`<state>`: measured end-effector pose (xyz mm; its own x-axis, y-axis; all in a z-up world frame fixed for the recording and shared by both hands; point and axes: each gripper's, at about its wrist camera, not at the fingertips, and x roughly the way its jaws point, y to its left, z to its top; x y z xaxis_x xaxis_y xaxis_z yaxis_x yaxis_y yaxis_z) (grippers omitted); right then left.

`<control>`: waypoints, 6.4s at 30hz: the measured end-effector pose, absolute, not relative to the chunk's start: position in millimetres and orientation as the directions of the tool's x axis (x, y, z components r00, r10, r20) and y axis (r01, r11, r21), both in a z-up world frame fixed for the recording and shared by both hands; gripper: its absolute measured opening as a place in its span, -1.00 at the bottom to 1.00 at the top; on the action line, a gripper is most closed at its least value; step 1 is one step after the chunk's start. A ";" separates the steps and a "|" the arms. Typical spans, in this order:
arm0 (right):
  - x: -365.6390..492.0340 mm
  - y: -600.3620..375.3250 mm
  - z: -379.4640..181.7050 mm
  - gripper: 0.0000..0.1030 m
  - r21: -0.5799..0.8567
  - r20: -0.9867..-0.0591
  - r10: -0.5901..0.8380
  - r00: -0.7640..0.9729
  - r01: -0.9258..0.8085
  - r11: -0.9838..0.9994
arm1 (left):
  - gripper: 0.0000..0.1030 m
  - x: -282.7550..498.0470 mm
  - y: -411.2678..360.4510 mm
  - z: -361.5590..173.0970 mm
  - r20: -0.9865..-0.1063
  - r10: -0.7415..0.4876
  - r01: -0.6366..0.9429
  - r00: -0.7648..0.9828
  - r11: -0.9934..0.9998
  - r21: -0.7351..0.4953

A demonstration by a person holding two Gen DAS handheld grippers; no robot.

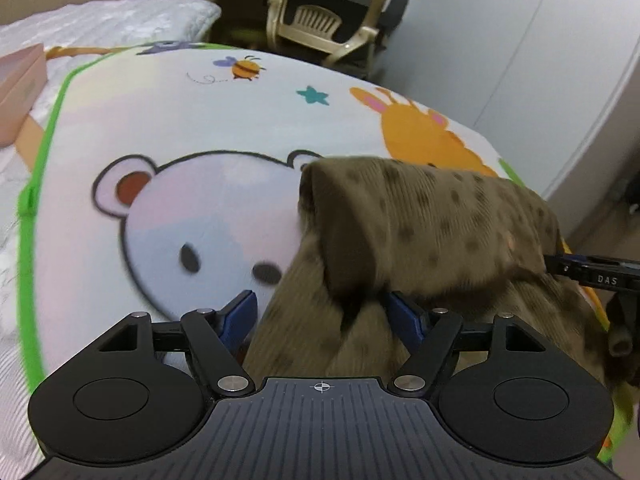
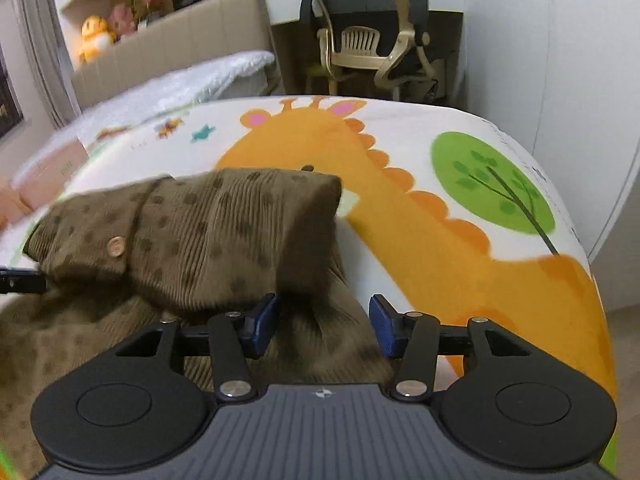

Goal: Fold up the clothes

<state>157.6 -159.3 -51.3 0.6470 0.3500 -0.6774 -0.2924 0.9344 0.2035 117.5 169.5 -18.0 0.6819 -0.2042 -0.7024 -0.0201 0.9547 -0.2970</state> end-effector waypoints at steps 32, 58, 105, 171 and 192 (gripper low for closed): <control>30.5 -187.1 -18.9 -0.58 0.360 -0.561 0.570 0.601 -0.443 0.821 | -0.42 13.2 124.2 20.1 -0.598 -0.371 0.144 0.710 0.908 -0.393; 221.8 -153.4 -66.7 0.46 0.762 -0.519 0.777 0.357 -0.221 0.609 | 0.86 163.4 178.3 -41.7 -0.477 -0.677 0.006 0.560 0.579 -0.815; 114.2 -82.4 -59.7 1.00 0.060 -0.637 0.424 0.644 -0.507 0.860 | 0.98 149.9 126.9 -34.9 -0.572 -0.274 0.208 0.773 0.961 -0.180; 131.8 -88.1 -68.8 1.00 0.051 -0.665 0.274 0.695 -0.323 0.945 | 1.00 116.3 129.7 -37.4 -0.550 -0.277 0.176 0.788 0.957 -0.229; 66.4 -35.9 -53.1 1.00 -0.410 -0.508 0.176 0.843 -0.416 0.811 | 1.00 87.8 142.7 -18.9 -0.574 -0.259 0.079 0.777 0.944 -0.319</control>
